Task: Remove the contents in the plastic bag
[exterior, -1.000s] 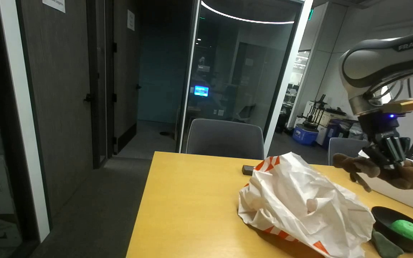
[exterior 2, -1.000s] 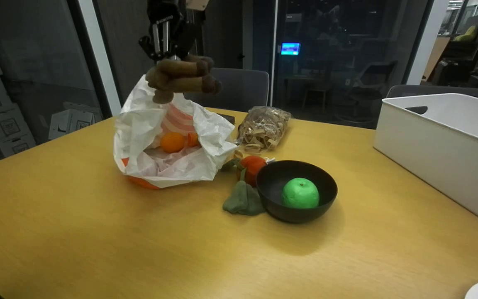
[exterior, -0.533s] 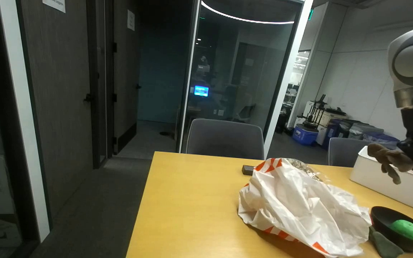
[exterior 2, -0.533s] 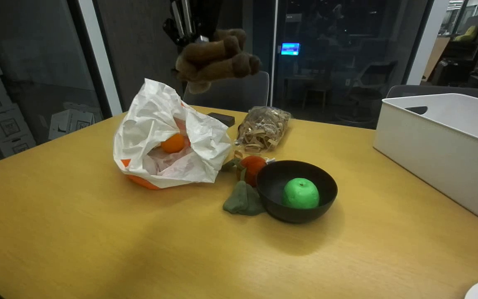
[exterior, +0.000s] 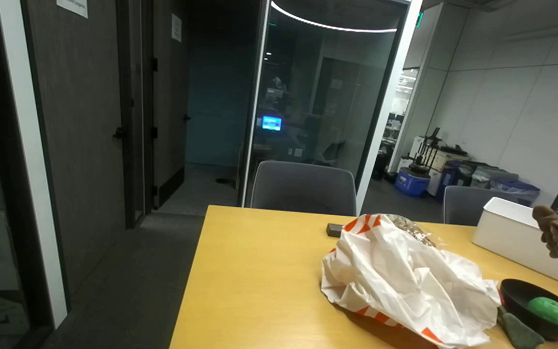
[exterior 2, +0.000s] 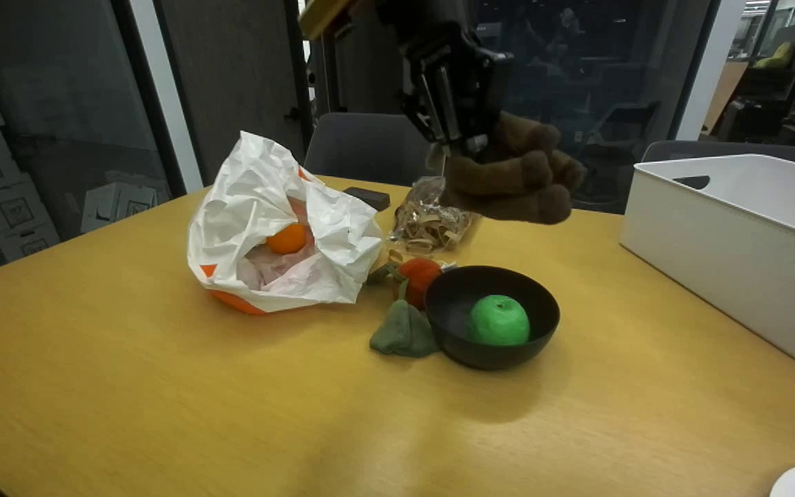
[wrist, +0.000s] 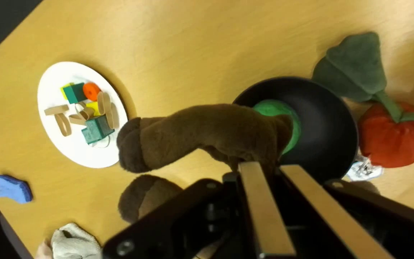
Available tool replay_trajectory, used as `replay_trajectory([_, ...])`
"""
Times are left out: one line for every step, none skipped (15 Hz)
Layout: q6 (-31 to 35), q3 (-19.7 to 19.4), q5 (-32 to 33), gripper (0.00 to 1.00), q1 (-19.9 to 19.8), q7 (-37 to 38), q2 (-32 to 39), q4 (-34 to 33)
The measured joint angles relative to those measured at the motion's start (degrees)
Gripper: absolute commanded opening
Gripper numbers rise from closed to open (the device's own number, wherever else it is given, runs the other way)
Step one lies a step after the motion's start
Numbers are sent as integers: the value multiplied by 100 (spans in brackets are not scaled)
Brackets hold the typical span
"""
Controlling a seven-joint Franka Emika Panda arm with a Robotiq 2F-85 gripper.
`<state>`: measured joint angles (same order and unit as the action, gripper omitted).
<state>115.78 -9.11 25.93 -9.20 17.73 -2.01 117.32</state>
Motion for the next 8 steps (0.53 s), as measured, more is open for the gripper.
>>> replay_trajectory([381,-35,137,8,-49,92,83,81])
replay_trajectory([716,-57,355,8,-85,281,191,132])
replay_trajectory([964,-76,647,8,-109,561,319,152])
replay_trajectory([1131,-98,995,8,-119,909,457,150])
replay_trajectory([1267,-130,1380,8,-120,1318,605,138])
replay_trajectory([1360,-164,1718,8,-120,1699,737,111])
replay_trajectory([1426,-202,2062,8,-119,2080,867,61])
replay_trajectory([1464,-240,2378,35,-119,2440,986,-7])
